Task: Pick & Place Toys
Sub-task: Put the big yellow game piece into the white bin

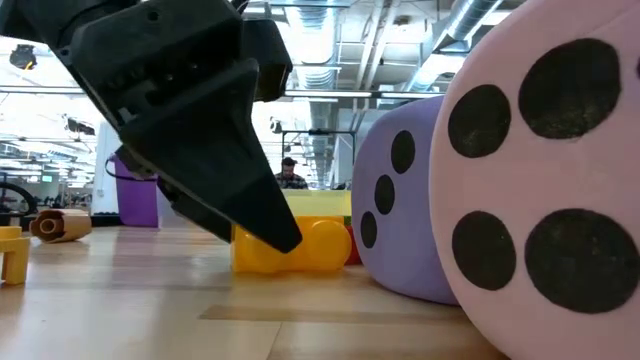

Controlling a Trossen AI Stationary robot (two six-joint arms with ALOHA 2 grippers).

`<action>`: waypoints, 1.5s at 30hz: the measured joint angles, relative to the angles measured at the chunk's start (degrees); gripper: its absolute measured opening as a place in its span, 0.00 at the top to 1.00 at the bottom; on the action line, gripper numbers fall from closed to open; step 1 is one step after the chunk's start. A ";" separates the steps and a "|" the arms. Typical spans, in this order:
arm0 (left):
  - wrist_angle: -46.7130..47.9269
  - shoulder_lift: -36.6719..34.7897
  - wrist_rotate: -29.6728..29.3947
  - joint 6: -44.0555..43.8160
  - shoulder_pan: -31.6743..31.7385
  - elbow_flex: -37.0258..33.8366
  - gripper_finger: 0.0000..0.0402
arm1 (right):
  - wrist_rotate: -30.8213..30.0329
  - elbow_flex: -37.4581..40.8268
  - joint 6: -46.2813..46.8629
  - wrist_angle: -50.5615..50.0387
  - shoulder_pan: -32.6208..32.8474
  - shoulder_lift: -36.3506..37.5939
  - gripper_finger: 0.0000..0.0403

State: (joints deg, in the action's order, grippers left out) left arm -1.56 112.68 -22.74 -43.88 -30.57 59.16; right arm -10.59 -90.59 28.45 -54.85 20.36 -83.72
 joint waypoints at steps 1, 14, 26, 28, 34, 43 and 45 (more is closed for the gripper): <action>-0.14 0.02 -0.09 -0.02 0.02 0.00 0.03 | 0.00 0.00 0.06 0.00 0.00 0.00 0.58; 0.59 0.09 -1.70 -0.37 -0.31 -0.13 0.23 | -0.08 0.00 0.08 0.01 -0.22 0.00 0.58; -2.54 -3.38 1.71 -4.65 -0.02 -0.35 0.33 | -1.71 0.00 0.07 0.04 -0.22 0.00 0.58; -2.26 -6.27 1.73 -2.58 -0.02 -0.28 0.31 | -1.73 0.00 0.06 0.05 -0.22 0.00 0.58; 3.96 -17.41 -1.84 4.49 1.01 -0.24 0.36 | -1.74 0.00 -0.36 0.71 -0.22 0.00 0.58; 25.36 -36.28 -20.76 4.66 8.14 -0.20 0.30 | -1.75 0.00 -0.36 3.03 -0.14 0.00 0.58; 30.35 -39.95 -24.91 4.67 10.97 -0.20 0.30 | -1.73 0.00 -0.38 3.90 -0.13 0.00 0.58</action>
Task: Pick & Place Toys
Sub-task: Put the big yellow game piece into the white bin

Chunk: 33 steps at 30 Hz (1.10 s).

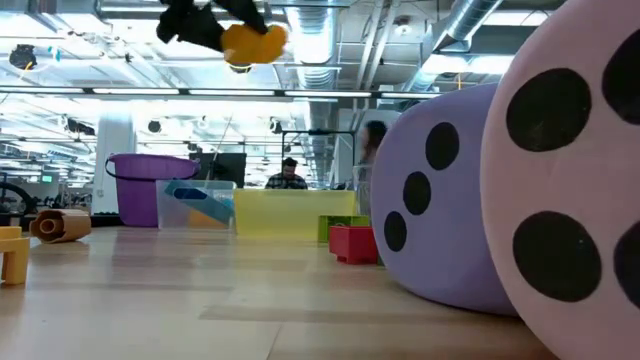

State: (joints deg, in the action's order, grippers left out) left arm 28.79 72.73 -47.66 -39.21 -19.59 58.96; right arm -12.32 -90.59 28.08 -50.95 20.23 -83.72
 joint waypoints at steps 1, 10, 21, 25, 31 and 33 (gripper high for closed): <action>1.87 -1.80 -1.72 0.00 1.78 0.00 0.31 | 0.00 0.00 0.00 0.38 0.00 0.00 0.58; 9.85 -12.09 -7.70 1.86 21.90 0.02 0.34 | -0.01 0.00 -0.17 0.81 0.00 0.00 0.58; 9.19 -10.03 3.99 9.11 39.28 0.02 0.28 | 0.01 0.00 -0.17 0.65 0.00 0.00 0.58; 8.80 -8.36 4.15 8.95 40.65 0.02 0.27 | 0.10 0.00 -0.14 0.63 0.13 0.00 0.58; 8.27 -7.75 13.17 8.78 40.18 0.02 0.24 | 0.20 0.00 -0.15 0.36 1.92 0.00 0.58; 8.23 -7.74 22.31 8.78 40.08 0.02 0.23 | 0.22 0.00 -0.64 0.39 2.69 0.00 0.58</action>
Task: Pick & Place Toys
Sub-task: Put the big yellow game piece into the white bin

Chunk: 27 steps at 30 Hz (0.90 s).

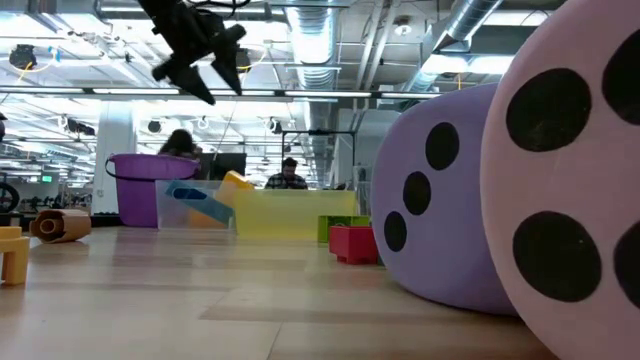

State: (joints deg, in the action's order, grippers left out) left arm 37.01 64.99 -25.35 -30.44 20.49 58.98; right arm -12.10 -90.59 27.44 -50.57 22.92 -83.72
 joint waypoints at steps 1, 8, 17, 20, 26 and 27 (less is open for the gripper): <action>-0.02 0.00 5.76 0.00 -0.02 0.00 0.23 | 0.00 0.00 -0.67 0.00 0.43 0.00 0.58; -0.01 0.00 40.80 -3.81 -8.31 0.00 0.27 | -0.12 0.00 -2.40 0.02 1.88 0.00 0.58; 5.06 0.66 37.42 -6.25 -28.93 0.02 0.30 | -0.02 0.00 -0.52 0.08 1.81 0.00 0.58; 11.30 0.57 34.54 -6.17 -33.25 0.02 0.30 | -0.02 0.00 -0.43 0.21 1.81 0.00 0.58; 24.96 0.57 26.01 -4.98 -36.84 0.02 0.30 | -0.71 0.00 -0.41 0.38 1.50 0.00 0.58; 26.24 0.57 24.95 -4.41 -37.11 0.02 0.30 | -1.40 0.00 -0.38 0.42 1.35 0.00 0.58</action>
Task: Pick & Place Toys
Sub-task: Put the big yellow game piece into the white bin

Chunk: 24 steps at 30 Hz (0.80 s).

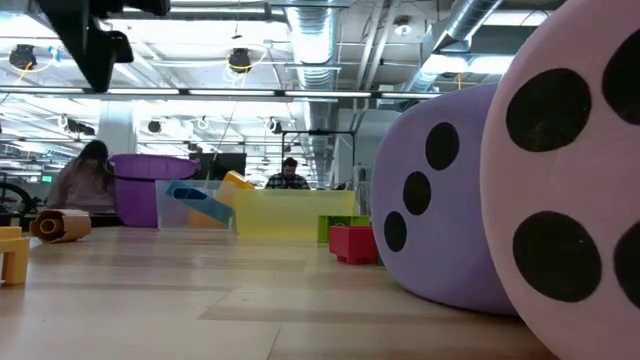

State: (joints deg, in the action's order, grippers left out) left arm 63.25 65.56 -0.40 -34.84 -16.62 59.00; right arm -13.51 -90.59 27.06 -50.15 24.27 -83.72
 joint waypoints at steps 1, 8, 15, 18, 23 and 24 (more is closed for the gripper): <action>1.17 0.00 -0.91 0.22 -0.07 0.00 0.30 | -0.48 0.00 0.15 0.02 -0.02 0.00 0.58; 2.37 -0.35 -3.12 5.01 -0.07 -2.30 0.30 | -6.88 -0.12 2.11 0.19 -0.06 -0.60 0.58; 3.61 -0.32 5.59 4.85 -0.04 -7.30 0.30 | -8.01 0.00 3.44 0.61 0.47 -3.75 0.58; 5.64 -0.36 8.96 7.73 -0.05 -9.05 0.30 | -7.41 -0.06 3.34 2.73 0.58 -6.25 0.58; 10.41 -0.64 9.96 12.17 -0.59 -11.72 0.30 | -4.33 -0.02 3.14 3.92 0.83 -10.51 0.58; 10.46 -0.63 9.96 12.95 -0.87 -12.19 0.30 | -3.59 0.02 3.15 4.38 0.83 -11.41 0.58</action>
State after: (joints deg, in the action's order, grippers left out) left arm 73.71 64.93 9.56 -21.89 -17.49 46.82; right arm -17.09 -90.56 30.21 -45.77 25.10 -95.13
